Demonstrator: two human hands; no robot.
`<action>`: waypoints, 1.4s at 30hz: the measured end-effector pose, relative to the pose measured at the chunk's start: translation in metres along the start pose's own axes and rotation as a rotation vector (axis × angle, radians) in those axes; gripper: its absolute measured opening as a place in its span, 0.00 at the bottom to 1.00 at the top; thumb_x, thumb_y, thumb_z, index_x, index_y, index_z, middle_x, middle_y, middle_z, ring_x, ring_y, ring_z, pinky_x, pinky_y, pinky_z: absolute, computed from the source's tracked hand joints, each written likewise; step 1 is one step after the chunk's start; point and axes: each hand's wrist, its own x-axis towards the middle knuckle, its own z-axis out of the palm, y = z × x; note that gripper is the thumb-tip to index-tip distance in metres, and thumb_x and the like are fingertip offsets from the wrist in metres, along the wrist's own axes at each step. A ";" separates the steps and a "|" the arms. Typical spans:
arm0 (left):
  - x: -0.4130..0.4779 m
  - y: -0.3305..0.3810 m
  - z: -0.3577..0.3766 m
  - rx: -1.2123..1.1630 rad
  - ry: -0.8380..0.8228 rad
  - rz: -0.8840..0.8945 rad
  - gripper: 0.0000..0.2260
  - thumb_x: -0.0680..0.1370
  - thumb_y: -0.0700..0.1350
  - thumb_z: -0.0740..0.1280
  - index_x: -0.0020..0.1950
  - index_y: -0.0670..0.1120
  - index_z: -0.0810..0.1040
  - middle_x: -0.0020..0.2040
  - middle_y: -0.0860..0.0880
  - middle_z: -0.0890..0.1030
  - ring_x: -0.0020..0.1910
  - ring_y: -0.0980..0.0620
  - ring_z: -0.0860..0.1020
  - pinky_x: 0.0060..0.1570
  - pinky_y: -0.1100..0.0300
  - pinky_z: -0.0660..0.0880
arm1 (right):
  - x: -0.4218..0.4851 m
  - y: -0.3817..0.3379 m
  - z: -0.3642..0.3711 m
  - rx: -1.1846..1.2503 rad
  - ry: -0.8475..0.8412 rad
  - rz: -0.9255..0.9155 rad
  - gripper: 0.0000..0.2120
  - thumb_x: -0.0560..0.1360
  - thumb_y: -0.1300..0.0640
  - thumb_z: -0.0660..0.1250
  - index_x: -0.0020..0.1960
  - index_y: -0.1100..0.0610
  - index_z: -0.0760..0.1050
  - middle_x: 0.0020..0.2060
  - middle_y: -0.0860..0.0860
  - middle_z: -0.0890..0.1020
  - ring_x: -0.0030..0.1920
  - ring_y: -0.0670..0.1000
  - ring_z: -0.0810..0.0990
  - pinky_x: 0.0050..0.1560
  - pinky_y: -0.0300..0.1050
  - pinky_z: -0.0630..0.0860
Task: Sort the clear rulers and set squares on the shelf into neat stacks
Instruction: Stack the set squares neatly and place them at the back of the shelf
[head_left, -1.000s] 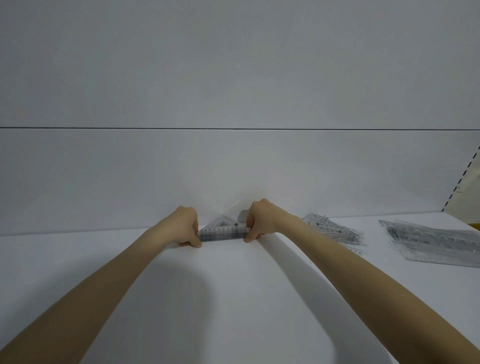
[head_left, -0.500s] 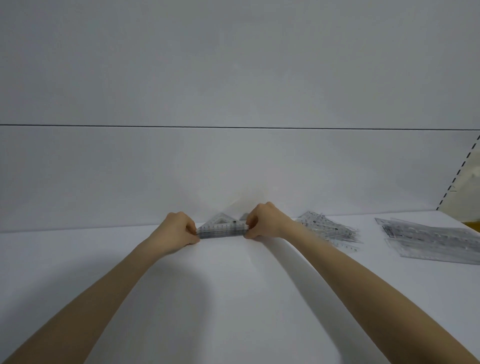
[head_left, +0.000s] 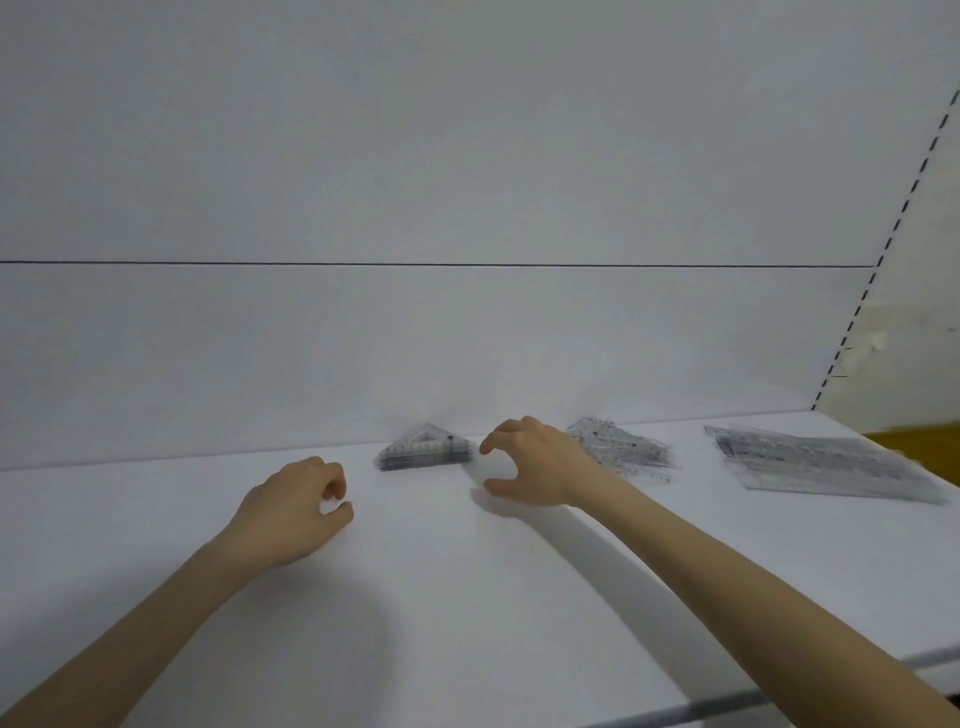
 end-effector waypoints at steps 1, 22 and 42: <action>-0.005 0.001 -0.002 -0.002 0.012 0.008 0.04 0.77 0.52 0.64 0.46 0.53 0.73 0.45 0.57 0.74 0.39 0.59 0.71 0.35 0.64 0.63 | -0.005 -0.005 -0.001 -0.002 0.005 -0.009 0.22 0.76 0.46 0.65 0.68 0.50 0.71 0.67 0.49 0.72 0.64 0.53 0.70 0.56 0.48 0.70; -0.032 0.121 0.011 -0.080 0.072 0.031 0.06 0.76 0.52 0.64 0.49 0.53 0.78 0.49 0.56 0.78 0.45 0.53 0.75 0.43 0.59 0.69 | -0.100 0.020 -0.013 0.089 0.087 -0.130 0.19 0.75 0.50 0.66 0.65 0.51 0.72 0.57 0.49 0.79 0.54 0.49 0.78 0.49 0.45 0.75; 0.011 0.272 0.068 -0.160 0.080 -0.127 0.05 0.76 0.50 0.64 0.48 0.52 0.78 0.49 0.54 0.75 0.49 0.52 0.75 0.47 0.56 0.71 | -0.101 0.194 -0.012 0.187 0.039 -0.208 0.12 0.76 0.54 0.65 0.58 0.52 0.79 0.53 0.50 0.81 0.54 0.50 0.78 0.51 0.48 0.75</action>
